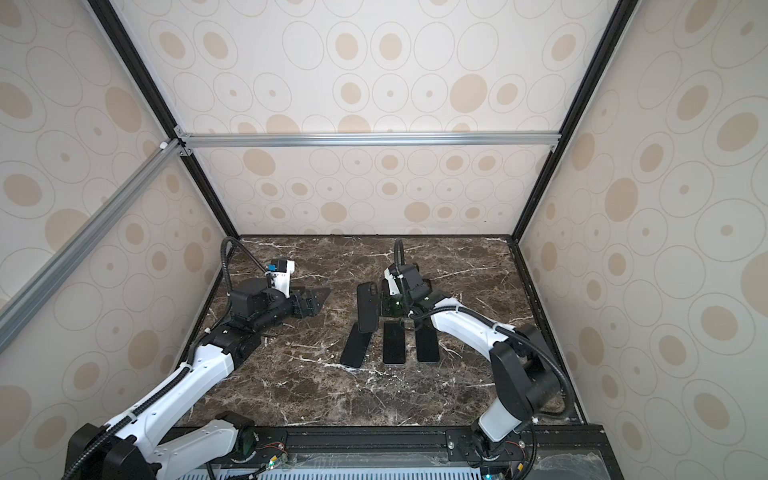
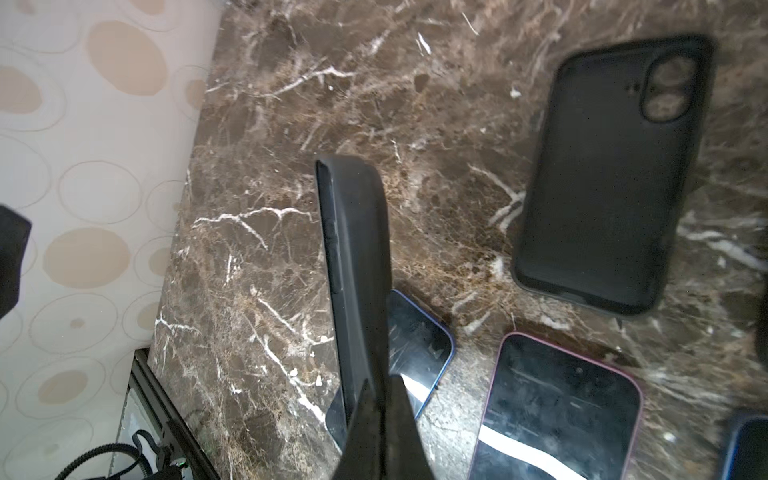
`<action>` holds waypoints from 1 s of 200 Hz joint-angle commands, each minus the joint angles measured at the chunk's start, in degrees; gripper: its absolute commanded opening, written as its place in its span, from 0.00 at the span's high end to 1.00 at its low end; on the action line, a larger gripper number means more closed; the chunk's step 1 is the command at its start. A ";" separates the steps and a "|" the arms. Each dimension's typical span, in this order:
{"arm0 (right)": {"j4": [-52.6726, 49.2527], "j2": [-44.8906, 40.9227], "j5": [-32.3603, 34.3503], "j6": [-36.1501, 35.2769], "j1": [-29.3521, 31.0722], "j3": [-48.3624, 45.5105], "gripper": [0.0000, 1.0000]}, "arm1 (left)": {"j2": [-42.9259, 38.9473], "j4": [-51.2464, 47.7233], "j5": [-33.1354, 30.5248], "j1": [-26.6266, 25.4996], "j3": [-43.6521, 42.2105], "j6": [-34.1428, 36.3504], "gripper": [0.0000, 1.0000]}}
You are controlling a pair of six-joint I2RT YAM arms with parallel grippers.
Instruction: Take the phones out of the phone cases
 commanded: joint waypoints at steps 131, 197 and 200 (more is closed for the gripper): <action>-4.63 26.47 -8.72 0.30 -6.26 22.51 1.00 | 0.16 7.97 1.94 0.55 -8.59 -3.19 0.01; -3.90 23.84 -12.05 -1.14 -6.27 17.98 1.00 | 1.65 7.25 3.46 0.55 -7.45 -1.50 0.01; -3.87 23.80 -12.25 -1.07 -6.26 17.81 1.00 | 1.79 7.36 3.64 0.56 -7.47 -1.53 0.01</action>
